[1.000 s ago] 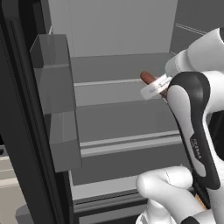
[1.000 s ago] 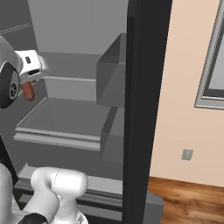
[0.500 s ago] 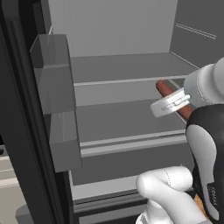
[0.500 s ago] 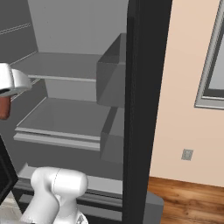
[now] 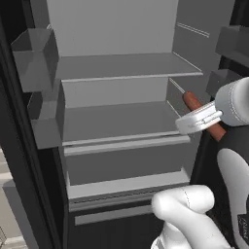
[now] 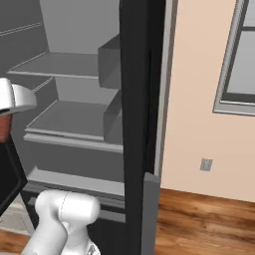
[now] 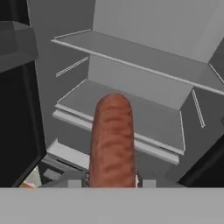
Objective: Move the hot dog bun to the plate on the dining table and place the condiment next to that plate. Then navigate to the fridge and take the sausage and place it on the plate as well.
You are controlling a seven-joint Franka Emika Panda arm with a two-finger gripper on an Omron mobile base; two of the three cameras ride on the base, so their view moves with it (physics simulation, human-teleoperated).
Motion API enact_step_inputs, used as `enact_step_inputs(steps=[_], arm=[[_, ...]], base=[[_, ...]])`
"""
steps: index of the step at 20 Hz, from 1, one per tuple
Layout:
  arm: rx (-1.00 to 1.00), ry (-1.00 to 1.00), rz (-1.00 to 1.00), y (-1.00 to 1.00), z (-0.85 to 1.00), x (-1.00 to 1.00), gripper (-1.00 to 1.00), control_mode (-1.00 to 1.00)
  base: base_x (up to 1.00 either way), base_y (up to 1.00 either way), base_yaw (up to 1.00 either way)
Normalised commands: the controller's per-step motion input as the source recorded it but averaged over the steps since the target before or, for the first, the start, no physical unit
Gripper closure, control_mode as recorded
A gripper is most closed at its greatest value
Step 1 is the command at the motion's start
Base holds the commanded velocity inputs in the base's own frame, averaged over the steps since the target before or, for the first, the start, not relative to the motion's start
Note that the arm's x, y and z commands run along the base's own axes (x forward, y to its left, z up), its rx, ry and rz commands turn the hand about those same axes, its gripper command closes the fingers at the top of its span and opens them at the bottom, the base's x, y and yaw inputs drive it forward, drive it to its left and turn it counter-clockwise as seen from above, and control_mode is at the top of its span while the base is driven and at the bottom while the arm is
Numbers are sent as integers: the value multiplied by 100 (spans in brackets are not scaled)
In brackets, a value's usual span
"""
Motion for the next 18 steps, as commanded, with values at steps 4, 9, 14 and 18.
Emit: enact_step_inputs(steps=[4, 9, 14, 18], arm=[[0, 0, 0, 0, 0, 0, 100, 100], [0, 0, 0, 0, 0, 0, 100, 100], [0, 0, 0, 0, 0, 0, 100, 100], [0, 0, 0, 0, 0, 0, 100, 100]], base=[[-100, 4, 19], [-100, 25, 41], [-90, 17, 55], [-80, 27, 60]])
